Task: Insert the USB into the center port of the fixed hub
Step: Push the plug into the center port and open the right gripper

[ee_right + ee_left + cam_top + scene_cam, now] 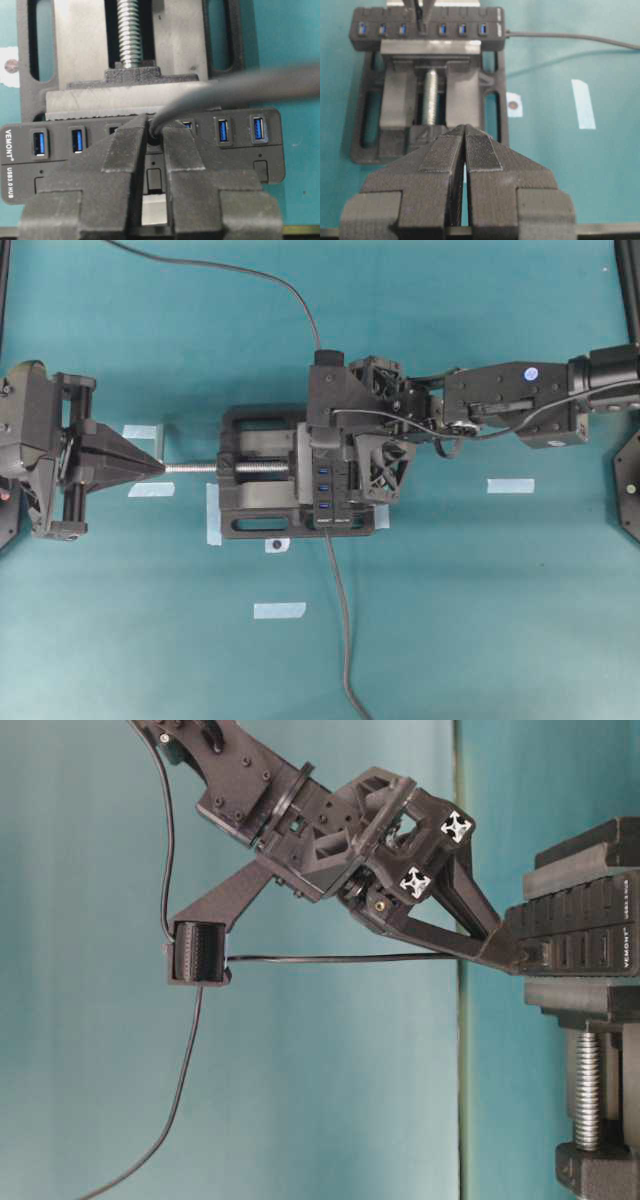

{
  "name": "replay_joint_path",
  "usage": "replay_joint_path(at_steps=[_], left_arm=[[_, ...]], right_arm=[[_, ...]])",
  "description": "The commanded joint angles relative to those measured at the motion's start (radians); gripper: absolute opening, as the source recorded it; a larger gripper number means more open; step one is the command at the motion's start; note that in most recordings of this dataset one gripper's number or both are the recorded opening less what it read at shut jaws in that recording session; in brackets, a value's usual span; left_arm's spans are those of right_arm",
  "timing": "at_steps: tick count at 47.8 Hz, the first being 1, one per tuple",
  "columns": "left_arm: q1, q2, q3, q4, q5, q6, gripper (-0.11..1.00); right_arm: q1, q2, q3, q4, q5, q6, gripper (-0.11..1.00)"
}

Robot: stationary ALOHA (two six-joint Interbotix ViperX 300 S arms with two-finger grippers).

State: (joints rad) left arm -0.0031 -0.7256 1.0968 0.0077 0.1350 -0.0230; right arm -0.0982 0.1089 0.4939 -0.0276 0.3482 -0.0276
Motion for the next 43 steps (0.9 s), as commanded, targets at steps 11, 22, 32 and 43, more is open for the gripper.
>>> replay_joint_path(at_steps=[11,22,32,43], left_arm=[[0.000,0.000,-0.011,0.002,-0.006,-0.002,0.00],[0.000,0.000,-0.011,0.000,-0.006,-0.002,0.00],[-0.002,0.000,-0.012,0.000,-0.006,-0.002,0.00],[-0.002,-0.002,-0.011,0.000,-0.006,-0.002,0.00]], right_arm=[[-0.002,0.005,0.014,0.003,0.005,-0.005,0.07],[0.002,0.008,0.018,0.003,0.005,-0.005,0.07],[0.005,0.018,0.018,0.003,0.005,-0.005,0.07],[0.008,0.021,0.017,0.005,0.005,-0.003,0.07]])
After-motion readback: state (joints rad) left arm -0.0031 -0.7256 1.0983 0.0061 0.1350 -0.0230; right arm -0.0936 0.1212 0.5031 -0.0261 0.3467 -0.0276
